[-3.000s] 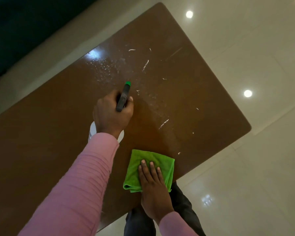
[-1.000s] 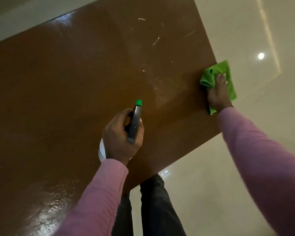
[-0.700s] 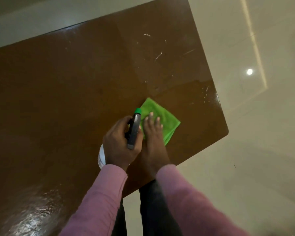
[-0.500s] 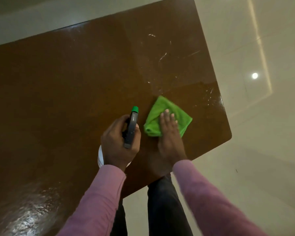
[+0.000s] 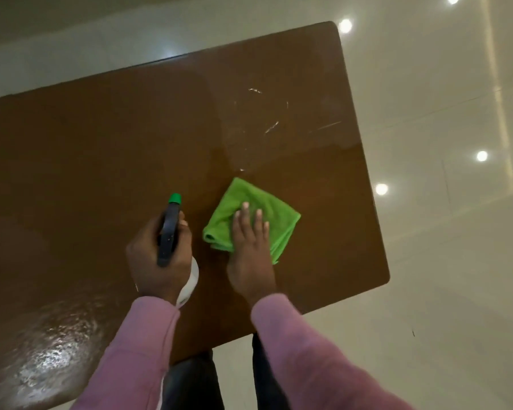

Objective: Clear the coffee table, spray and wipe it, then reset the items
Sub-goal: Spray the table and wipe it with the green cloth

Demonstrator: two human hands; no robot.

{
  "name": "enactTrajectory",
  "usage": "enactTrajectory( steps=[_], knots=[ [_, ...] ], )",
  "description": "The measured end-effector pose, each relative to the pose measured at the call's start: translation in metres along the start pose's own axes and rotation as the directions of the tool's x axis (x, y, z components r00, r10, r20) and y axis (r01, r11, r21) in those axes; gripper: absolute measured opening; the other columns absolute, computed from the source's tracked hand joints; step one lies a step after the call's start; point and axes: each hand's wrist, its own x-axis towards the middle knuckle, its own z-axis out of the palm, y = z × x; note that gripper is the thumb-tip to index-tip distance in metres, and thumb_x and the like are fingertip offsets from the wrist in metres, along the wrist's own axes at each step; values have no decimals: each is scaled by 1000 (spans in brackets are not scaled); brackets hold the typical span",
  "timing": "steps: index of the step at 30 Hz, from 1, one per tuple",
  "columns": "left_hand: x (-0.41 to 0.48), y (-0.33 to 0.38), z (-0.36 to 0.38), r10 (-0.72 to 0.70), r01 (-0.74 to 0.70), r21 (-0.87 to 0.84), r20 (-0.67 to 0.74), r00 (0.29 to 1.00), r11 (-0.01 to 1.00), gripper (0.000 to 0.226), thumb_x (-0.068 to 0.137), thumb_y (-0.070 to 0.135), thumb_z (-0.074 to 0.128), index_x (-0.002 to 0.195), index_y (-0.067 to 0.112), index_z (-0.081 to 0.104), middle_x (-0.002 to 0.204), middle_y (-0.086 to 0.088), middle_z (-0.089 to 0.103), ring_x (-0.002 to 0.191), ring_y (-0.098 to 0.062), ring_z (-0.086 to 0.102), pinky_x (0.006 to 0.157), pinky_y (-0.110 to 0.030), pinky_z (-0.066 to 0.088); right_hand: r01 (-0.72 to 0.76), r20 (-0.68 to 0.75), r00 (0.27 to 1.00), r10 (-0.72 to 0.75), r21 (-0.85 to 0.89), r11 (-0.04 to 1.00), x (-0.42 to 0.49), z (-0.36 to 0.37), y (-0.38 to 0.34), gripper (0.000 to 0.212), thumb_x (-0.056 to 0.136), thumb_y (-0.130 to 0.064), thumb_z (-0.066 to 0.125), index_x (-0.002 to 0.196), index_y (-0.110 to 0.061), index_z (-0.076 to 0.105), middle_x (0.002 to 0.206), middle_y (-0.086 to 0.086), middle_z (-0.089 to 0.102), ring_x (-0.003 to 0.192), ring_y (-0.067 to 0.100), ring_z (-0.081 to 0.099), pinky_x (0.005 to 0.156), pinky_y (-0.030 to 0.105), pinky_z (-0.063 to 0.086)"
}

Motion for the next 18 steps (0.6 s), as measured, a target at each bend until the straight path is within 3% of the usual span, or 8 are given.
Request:
enactTrajectory(
  steps=[3,5,7,11,14,16,18],
  knots=[
    [14,20,11,40,-40,17,-4,999,999,10,88,31,59,90,39,64,74,4,66,63,-26,64,58,-49,55,60,37,998,-59,-27,998,-12,8,2,79,88,-6,42,151,-18,-4,155,-1,-20,142,24,-26,119,45,-3],
    [26,33,24,16,-16,12,1,1000,1000,20,88,32,60,89,52,62,76,14,66,66,-24,65,60,-49,57,-60,-63,996,59,-13,998,4,-9,35,79,85,-4,40,152,-15,-1,157,1,-15,143,24,-21,120,44,-2],
    [36,41,37,-19,19,-8,-7,1000,1000,18,88,34,60,94,50,63,80,23,65,73,-22,66,66,-51,58,-163,-164,973,161,-3,987,27,-40,74,77,85,-5,39,153,-11,2,159,7,-10,145,26,-17,120,42,-5],
    [44,50,58,21,-22,-12,-57,998,1000,6,89,24,61,95,25,62,75,12,62,64,-26,63,60,-51,57,40,-104,993,-55,-148,988,77,-110,131,72,85,-10,36,152,-9,8,160,10,-1,145,29,-11,120,47,0],
    [44,46,62,27,-27,-9,-73,997,1000,8,88,27,60,87,35,60,70,13,63,63,-23,61,59,-46,56,162,-74,981,-181,-210,964,135,-148,132,75,79,-13,36,151,-4,15,159,14,5,145,37,-3,118,47,-1],
    [44,42,62,3,-6,-30,-86,996,1000,7,87,32,60,88,40,62,75,19,65,63,-17,62,57,-41,57,184,-76,975,-209,-254,950,191,-176,123,77,76,-15,35,150,-2,17,158,18,7,145,42,0,117,49,0],
    [45,40,60,-1,-3,-36,-110,994,999,6,87,35,59,86,41,63,76,14,65,58,-18,61,53,-39,54,194,-71,972,-224,-299,934,249,-207,112,78,76,-18,32,150,-3,14,158,18,4,145,43,0,117,50,2]
  ],
)
